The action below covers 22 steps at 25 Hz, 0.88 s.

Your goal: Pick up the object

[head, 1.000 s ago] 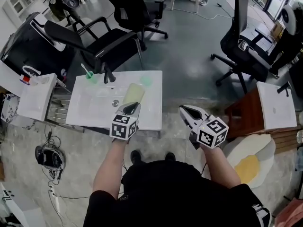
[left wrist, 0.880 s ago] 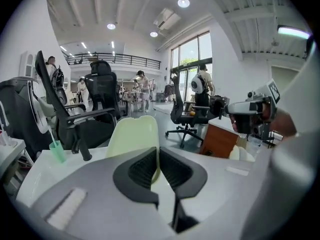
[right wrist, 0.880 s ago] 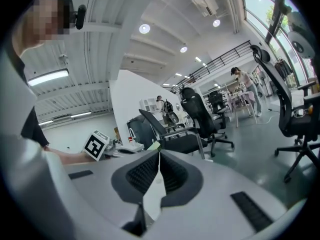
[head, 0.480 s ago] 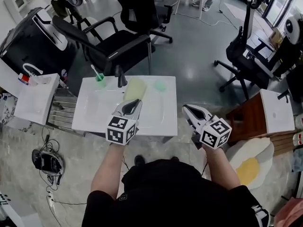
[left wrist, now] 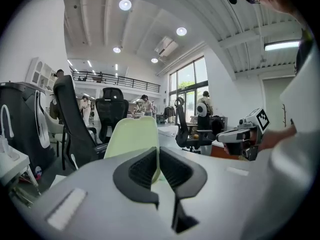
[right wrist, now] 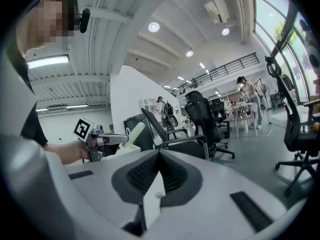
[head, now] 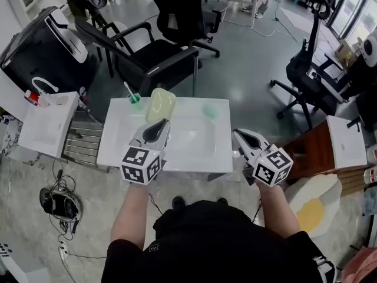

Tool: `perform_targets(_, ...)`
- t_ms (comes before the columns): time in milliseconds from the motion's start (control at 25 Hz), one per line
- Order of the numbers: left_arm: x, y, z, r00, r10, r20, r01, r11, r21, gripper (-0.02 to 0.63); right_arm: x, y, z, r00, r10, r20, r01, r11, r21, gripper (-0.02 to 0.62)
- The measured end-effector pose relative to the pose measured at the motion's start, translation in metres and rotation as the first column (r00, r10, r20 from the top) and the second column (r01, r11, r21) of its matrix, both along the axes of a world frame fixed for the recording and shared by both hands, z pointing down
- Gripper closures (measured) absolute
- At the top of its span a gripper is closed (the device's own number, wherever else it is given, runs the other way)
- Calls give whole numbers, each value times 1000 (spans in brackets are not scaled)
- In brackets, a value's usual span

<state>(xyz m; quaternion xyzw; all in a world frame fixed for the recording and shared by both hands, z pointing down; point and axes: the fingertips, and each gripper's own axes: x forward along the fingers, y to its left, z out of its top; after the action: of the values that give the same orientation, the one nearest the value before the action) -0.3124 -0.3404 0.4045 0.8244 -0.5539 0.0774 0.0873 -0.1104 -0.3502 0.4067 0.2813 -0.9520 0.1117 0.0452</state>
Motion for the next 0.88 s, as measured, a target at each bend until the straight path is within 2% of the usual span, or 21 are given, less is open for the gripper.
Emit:
perform_targets(240,-17,7,-19,999,-42,-15,43,998,52,577,2,0,-21,1000,10,27,-12,999,53,584)
perform_targets(520,-7,15,-44,993,-98,-60,105,987,123,577,32,-1,-34,998,32,62,-37,997,73,584)
perform_targets(880,14,19,-35,988,-129,-82,138,984,114,577,60,-3,-31,998,57,37,-61,992,112,584)
